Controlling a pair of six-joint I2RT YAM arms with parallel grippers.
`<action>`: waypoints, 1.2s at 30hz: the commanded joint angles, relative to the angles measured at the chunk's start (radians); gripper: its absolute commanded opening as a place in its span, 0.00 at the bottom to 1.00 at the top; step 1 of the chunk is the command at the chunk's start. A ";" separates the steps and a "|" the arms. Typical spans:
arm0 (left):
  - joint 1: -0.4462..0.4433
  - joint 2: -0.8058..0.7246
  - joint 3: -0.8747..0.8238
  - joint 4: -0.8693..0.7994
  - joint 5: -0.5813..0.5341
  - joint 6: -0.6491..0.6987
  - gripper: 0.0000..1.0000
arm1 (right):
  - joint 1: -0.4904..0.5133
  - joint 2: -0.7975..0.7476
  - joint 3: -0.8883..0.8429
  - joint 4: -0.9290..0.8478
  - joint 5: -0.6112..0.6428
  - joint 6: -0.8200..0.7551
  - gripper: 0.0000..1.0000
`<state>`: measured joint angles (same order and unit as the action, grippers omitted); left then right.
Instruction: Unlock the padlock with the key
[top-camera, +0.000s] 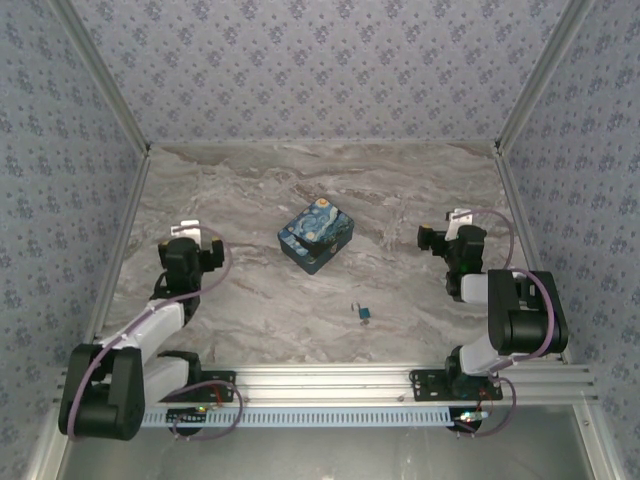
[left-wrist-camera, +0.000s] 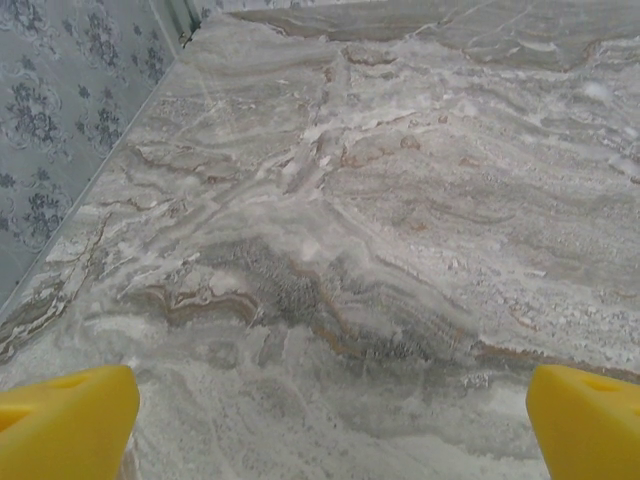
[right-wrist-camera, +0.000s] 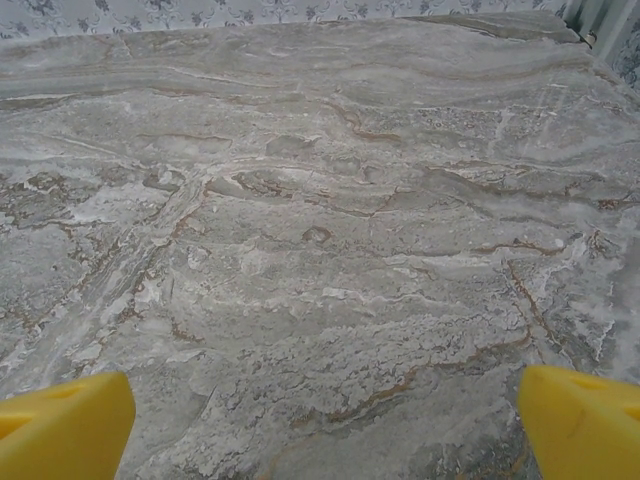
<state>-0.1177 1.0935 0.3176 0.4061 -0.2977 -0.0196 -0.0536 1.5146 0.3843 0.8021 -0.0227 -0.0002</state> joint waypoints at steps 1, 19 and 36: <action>0.006 0.035 -0.015 0.167 0.033 0.034 0.99 | 0.005 0.006 0.007 -0.004 0.015 -0.018 1.00; 0.047 0.430 -0.110 0.775 0.217 0.090 0.99 | 0.006 0.006 0.007 -0.004 0.015 -0.018 1.00; 0.144 0.439 0.094 0.408 0.272 -0.014 0.99 | 0.021 0.007 0.008 -0.004 0.041 -0.028 1.00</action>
<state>0.0307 1.5333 0.4080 0.8314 -0.0406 -0.0189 -0.0364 1.5146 0.3843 0.7990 -0.0032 -0.0105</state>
